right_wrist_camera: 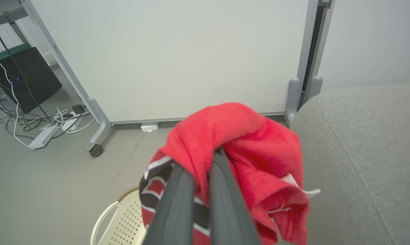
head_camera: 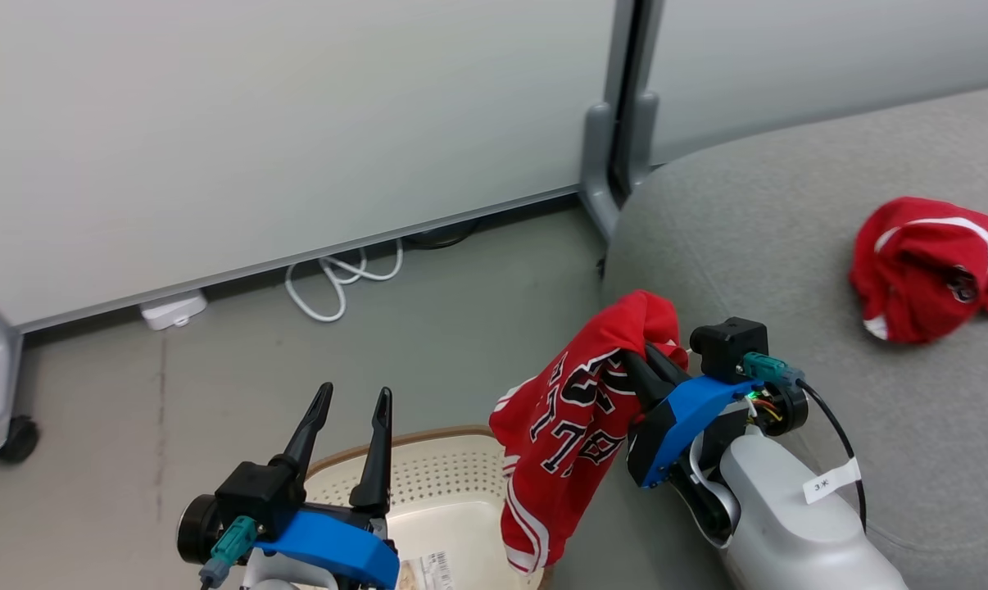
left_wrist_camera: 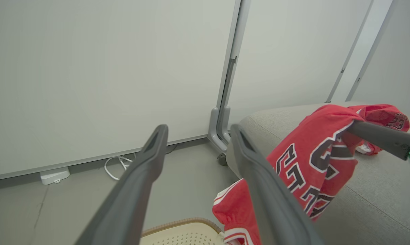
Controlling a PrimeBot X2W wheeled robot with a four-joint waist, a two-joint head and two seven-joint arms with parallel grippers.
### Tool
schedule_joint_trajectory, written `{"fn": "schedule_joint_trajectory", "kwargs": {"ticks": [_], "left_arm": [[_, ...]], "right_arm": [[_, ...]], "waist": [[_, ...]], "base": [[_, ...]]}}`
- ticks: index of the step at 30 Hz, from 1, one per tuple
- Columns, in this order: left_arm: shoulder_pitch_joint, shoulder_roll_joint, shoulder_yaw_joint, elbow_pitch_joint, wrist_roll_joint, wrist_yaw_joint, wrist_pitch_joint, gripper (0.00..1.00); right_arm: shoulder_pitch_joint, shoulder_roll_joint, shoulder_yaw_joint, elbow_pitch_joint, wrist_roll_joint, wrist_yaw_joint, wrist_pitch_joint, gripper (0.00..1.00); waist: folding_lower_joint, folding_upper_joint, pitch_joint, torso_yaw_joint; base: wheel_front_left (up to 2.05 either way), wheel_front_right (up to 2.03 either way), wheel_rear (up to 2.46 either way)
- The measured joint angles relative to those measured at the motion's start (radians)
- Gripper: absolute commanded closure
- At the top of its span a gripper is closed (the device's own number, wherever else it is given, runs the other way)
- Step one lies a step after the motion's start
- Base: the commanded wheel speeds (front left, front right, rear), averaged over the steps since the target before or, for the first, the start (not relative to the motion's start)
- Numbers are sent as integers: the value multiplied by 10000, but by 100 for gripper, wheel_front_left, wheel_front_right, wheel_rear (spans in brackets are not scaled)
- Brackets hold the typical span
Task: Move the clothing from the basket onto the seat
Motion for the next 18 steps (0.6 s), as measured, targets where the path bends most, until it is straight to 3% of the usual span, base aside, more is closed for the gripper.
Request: {"fn": "schedule_joint_trajectory", "kwargs": {"ticks": [18], "left_arm": [[-116, -10, -261, 56, -67, 0, 0, 0]], "right_arm": [[115, -2, -148, -245, 104, 0, 0, 100]], "waist": [[0, 0, 220, -2225]], "base": [[0, 0, 0]]}}
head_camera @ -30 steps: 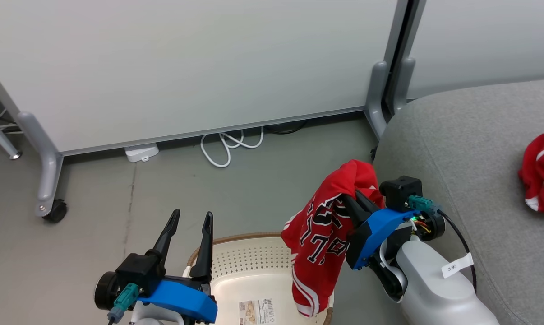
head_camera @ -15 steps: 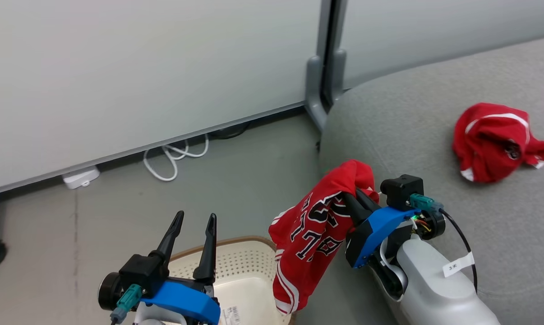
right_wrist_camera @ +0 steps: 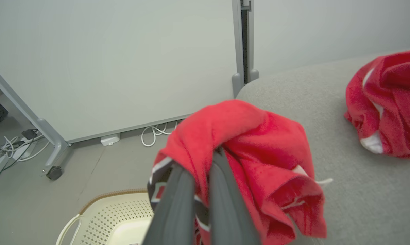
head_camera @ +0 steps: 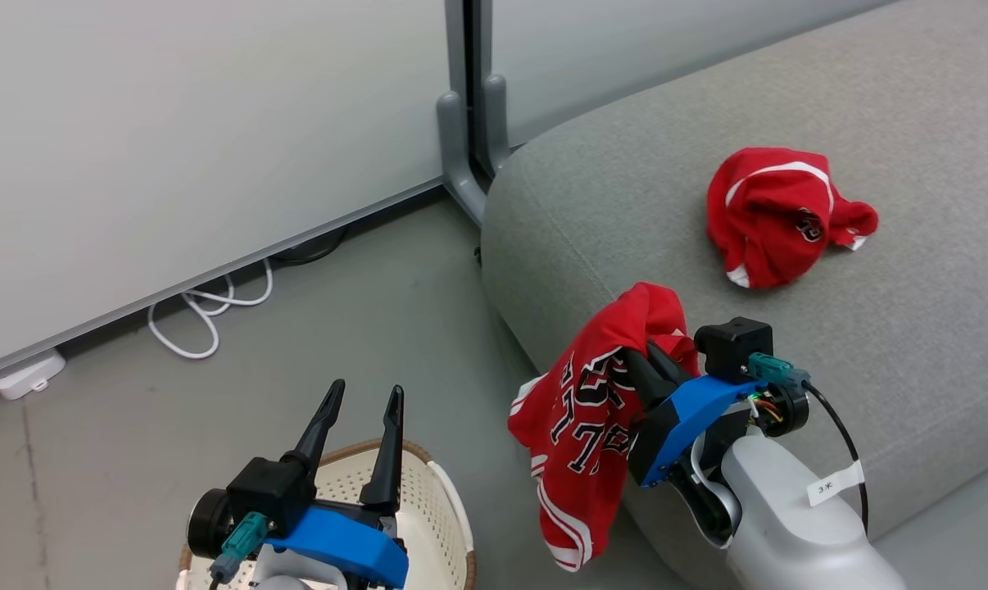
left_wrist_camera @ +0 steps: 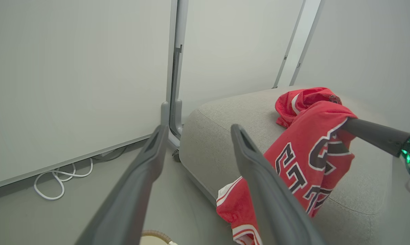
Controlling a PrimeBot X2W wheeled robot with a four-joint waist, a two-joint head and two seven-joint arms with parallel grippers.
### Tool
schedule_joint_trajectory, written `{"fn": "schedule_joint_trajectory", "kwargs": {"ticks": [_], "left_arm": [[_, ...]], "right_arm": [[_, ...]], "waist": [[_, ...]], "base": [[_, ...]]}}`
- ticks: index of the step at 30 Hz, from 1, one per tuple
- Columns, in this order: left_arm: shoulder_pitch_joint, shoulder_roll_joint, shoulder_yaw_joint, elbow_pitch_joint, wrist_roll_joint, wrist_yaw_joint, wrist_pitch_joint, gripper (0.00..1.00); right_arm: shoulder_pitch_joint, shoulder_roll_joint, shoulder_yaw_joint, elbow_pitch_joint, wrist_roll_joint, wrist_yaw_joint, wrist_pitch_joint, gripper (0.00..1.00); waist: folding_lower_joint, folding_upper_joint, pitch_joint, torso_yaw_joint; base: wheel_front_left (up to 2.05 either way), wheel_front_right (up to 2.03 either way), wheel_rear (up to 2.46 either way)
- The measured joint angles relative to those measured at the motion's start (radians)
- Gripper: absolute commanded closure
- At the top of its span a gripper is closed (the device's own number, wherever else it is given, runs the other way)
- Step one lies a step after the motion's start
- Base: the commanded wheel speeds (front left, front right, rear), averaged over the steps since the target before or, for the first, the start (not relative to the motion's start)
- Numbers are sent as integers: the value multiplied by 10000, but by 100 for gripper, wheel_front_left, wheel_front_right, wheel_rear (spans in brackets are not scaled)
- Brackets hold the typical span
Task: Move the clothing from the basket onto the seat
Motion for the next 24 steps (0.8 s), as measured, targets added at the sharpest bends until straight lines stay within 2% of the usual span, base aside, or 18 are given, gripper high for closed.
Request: {"fn": "schedule_joint_trajectory", "kwargs": {"ticks": [12, 24], "left_arm": [[-47, 92, -58, 58, -8, 0, 0, 0], [-46, 155, -77, 19, 0, 0, 0, 0]], "right_arm": [[161, 0, 127, -151, 155, 0, 0, 100], [241, 0, 23, -259, 376, 0, 0, 100]], "waist": [[0, 0, 164, -964], [0, 0, 242, -1379]], "base": [[0, 0, 0], [0, 0, 0]]}}
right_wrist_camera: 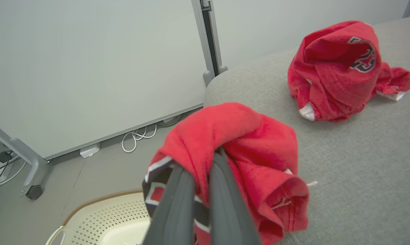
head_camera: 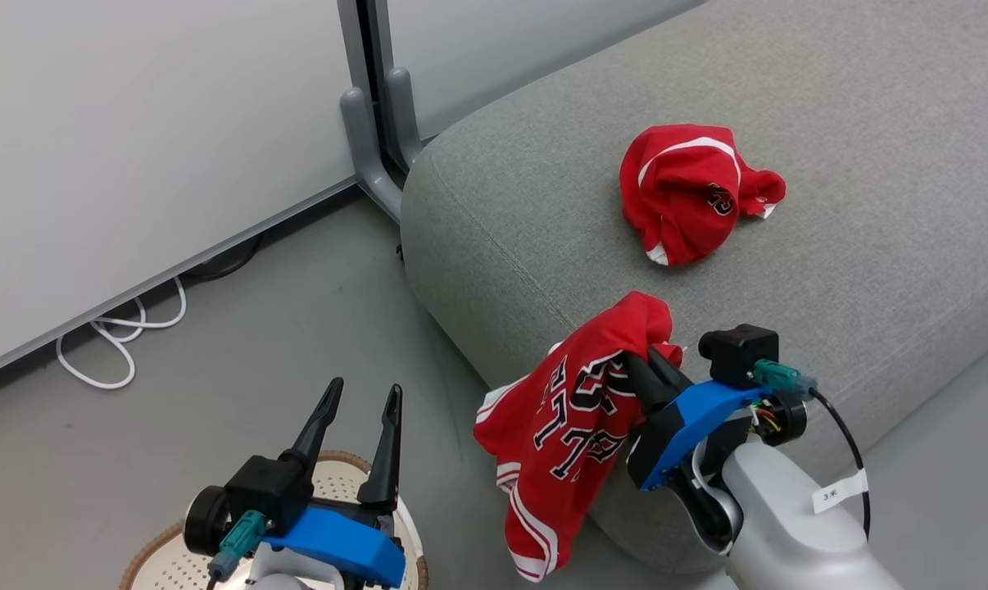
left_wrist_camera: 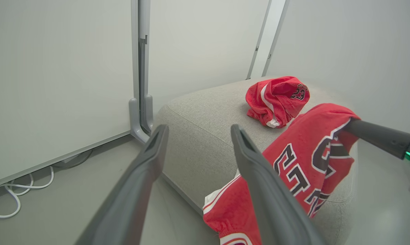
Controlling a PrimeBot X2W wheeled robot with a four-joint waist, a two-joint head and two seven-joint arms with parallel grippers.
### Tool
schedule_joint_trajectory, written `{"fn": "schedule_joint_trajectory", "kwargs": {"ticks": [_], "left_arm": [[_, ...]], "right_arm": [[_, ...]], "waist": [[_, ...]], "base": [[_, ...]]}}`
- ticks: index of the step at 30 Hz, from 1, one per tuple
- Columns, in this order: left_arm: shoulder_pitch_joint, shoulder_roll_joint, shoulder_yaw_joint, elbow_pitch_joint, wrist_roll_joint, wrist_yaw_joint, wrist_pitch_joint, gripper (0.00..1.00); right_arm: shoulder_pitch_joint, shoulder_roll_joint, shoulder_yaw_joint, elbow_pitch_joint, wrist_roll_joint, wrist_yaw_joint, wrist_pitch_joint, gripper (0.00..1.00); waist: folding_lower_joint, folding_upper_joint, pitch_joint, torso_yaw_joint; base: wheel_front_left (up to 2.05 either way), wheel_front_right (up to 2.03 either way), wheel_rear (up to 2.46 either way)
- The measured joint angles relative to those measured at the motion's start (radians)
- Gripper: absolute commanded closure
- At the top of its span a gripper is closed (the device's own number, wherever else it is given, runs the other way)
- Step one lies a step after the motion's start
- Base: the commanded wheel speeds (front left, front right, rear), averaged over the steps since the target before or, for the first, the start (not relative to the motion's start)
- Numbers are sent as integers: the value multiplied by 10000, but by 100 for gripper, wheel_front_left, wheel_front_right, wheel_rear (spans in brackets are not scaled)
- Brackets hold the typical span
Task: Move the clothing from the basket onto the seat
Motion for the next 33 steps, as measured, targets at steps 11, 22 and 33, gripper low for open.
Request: {"fn": "schedule_joint_trajectory", "kwargs": {"ticks": [11, 22, 33], "left_arm": [[-43, 199, 125, -336, 155, 0, 0, 0], [-318, 788, -100, -738, 242, 0, 0, 0], [-794, 1634, -353, -1369, 293, 0, 2, 0]], "right_arm": [[-1673, -4, -1034, 180, 180, 0, 6, 100], [-5437, -928, -2750, 276, -213, 0, 924, 100], [-7278, -2911, -4661, 284, -1110, 0, 1513, 100]], "waist": [[0, 0, 489, -34], [1, 0, 1526, 191], [1, 0, 2811, 778]], "base": [[0, 0, 0], [0, 0, 0], [0, 0, 0]]}}
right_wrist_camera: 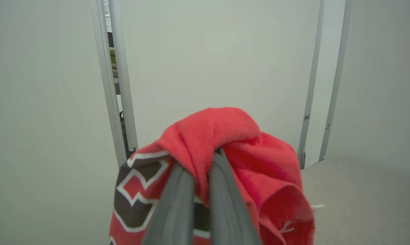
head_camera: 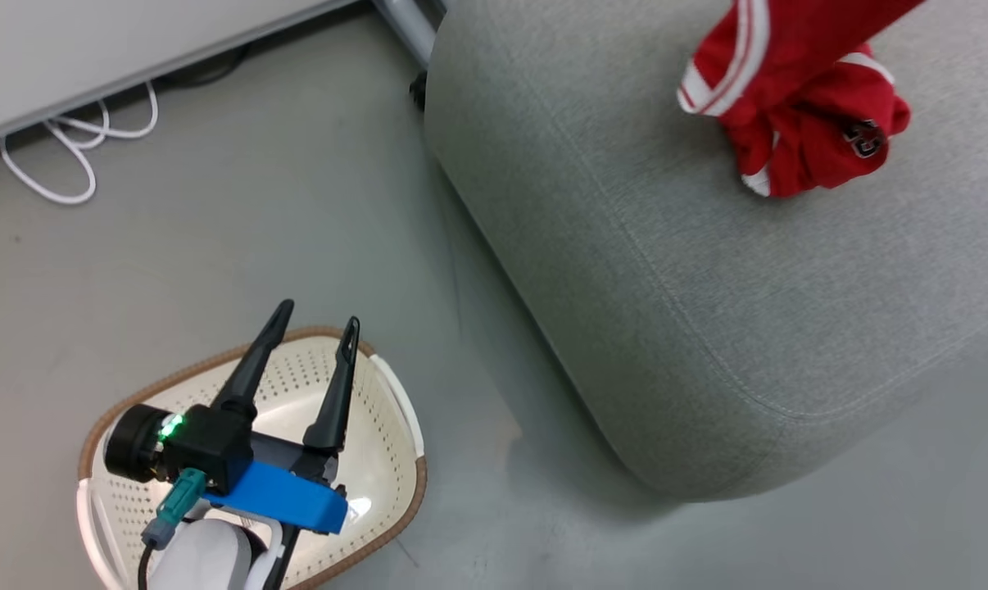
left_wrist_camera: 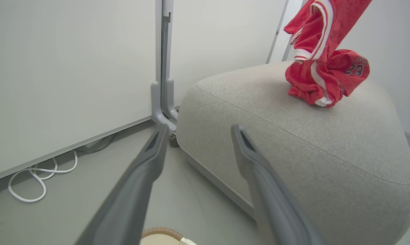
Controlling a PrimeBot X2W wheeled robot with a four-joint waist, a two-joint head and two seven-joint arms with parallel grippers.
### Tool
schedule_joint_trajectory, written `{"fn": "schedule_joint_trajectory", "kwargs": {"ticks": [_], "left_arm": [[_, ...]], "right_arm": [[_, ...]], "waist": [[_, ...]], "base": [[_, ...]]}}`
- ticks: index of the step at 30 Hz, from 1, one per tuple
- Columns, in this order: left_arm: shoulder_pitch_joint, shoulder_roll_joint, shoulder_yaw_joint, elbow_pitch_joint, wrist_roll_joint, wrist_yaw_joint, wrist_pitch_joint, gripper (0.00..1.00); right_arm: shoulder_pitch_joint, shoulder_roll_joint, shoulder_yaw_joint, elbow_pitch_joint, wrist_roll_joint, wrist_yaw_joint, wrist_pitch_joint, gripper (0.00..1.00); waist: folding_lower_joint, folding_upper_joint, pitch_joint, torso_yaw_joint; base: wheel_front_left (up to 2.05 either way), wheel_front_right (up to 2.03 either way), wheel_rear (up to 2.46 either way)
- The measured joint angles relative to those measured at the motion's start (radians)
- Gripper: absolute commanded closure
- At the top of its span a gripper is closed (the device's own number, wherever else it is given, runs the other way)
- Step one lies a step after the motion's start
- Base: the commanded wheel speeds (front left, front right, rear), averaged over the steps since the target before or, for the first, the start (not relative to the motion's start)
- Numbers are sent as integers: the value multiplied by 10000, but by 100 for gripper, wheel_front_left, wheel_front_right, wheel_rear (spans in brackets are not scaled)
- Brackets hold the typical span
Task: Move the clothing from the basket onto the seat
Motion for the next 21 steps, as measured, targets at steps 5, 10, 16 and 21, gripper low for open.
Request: {"fn": "schedule_joint_trajectory", "kwargs": {"ticks": [5, 10, 16, 21], "left_arm": [[-212, 320, -102, -389, 52, 0, -2, 0], [-319, 571, -173, -794, 86, 0, -2, 0], [-323, 832, -244, -989, 127, 0, -2, 0], [-309, 934, -278, -1055, 127, 0, -2, 0]], "right_arm": [[474, -209, -825, 443, -157, 0, -385, 100], [1299, -171, -1352, 1164, -253, 0, -731, 100], [1951, 134, -1620, 2034, -226, 0, -988, 100], [2136, 215, -1741, 2619, -232, 0, -1179, 100]], "waist": [[0, 0, 597, 298], [0, 0, 1097, 521], [0, -1, 1509, 624], [0, 0, 1635, 656]], "base": [[0, 0, 0], [0, 0, 0], [0, 0, 0], [0, 0, 0]]}}
